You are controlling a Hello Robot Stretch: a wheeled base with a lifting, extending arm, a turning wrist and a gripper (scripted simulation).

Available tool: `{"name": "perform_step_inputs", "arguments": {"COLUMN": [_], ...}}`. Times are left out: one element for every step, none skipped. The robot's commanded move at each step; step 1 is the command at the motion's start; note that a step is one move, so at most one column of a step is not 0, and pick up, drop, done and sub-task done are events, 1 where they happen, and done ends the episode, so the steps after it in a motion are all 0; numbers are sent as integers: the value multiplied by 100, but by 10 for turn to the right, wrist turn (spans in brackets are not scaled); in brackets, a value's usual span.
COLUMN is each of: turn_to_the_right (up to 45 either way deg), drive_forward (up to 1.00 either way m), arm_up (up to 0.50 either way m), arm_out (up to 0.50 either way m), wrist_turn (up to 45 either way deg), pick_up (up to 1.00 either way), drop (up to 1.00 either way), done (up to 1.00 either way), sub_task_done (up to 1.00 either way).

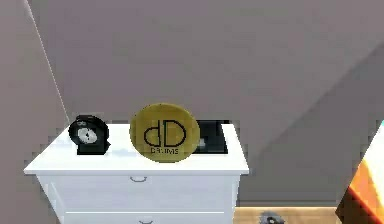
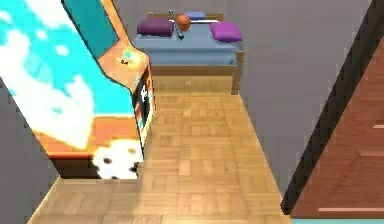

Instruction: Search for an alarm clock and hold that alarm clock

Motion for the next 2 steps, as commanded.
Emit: {"name": "perform_step_inputs", "arguments": {"turn_to_the_right": [0, -450], "drive_forward": [15, 0], "arm_up": [0, 0], "arm_out": [0, 0], "wrist_turn": [0, 0], "pick_up": [0, 0], "drop": [0, 0], "done": [0, 0], "sub_task_done": [0, 0]}}
